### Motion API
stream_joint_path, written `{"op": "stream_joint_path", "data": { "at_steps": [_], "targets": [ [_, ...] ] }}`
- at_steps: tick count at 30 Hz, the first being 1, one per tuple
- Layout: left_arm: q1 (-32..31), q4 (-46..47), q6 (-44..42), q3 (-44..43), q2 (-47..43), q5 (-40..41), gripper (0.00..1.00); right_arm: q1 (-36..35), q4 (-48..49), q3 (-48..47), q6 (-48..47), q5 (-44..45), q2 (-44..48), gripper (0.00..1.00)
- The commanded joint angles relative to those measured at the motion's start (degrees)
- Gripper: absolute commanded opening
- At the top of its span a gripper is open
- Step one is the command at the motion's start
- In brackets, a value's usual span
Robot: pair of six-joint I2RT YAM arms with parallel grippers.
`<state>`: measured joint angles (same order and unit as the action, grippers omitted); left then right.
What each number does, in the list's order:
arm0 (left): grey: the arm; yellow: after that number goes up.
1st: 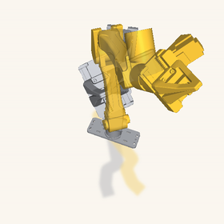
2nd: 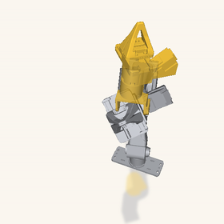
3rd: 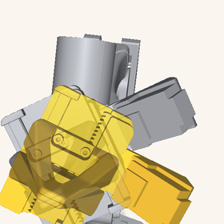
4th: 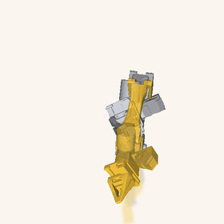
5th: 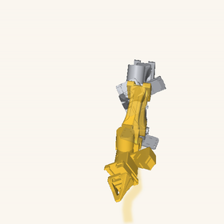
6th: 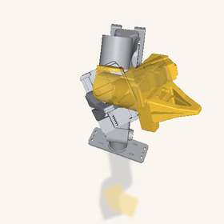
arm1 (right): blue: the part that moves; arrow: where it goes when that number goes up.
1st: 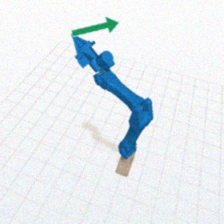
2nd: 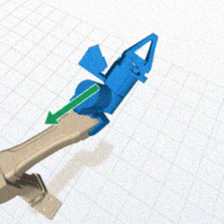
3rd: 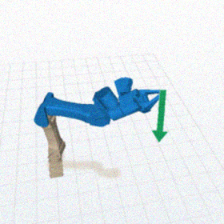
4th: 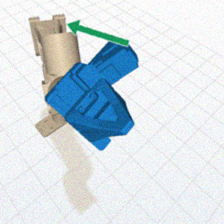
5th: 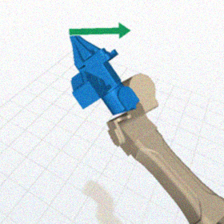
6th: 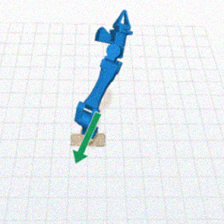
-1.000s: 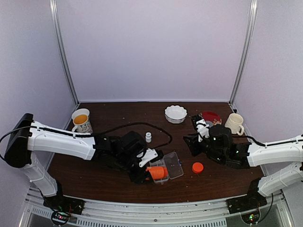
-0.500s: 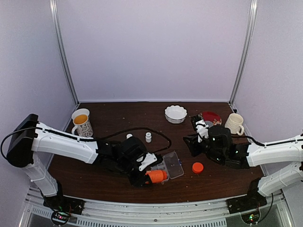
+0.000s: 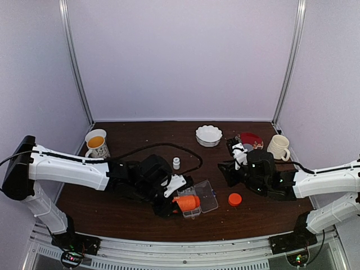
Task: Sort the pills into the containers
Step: Pour the pill into the compartment of the pill container.
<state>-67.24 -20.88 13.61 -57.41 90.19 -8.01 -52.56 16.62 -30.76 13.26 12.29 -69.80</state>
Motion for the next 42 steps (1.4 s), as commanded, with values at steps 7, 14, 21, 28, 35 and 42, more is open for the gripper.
{"op": "stream_joint_path", "data": {
  "at_steps": [7, 14, 21, 28, 35, 42],
  "targets": [
    [-0.43, 5.86, 1.29, 2.77, 5.31, -2.62, 0.00, 0.30, -0.34, -1.60, -0.51, 1.25, -0.61, 0.24],
    [-0.41, 0.29, -0.04, -1.51, 3.50, -1.13, 0.00, 0.35, -0.43, -1.72, -0.52, 1.22, -0.69, 0.24],
    [-0.43, -4.99, 0.01, -5.49, 1.78, 0.24, 0.00, 0.35, -0.53, -1.67, -0.51, 1.14, -0.67, 0.24],
    [-0.43, -0.29, 0.74, -1.00, 3.12, -0.17, 0.00, 0.35, -0.50, -1.90, -0.51, 1.07, -0.99, 0.24],
    [-0.40, 2.41, 1.43, 1.07, 6.80, -1.27, 0.00, 0.35, -0.71, -2.10, -0.51, 1.02, -1.24, 0.24],
    [-0.43, 0.78, 1.05, -0.35, 5.18, -0.68, 0.00, 0.34, -0.75, -2.04, -0.47, 1.03, -1.22, 0.24]
  ]
}}
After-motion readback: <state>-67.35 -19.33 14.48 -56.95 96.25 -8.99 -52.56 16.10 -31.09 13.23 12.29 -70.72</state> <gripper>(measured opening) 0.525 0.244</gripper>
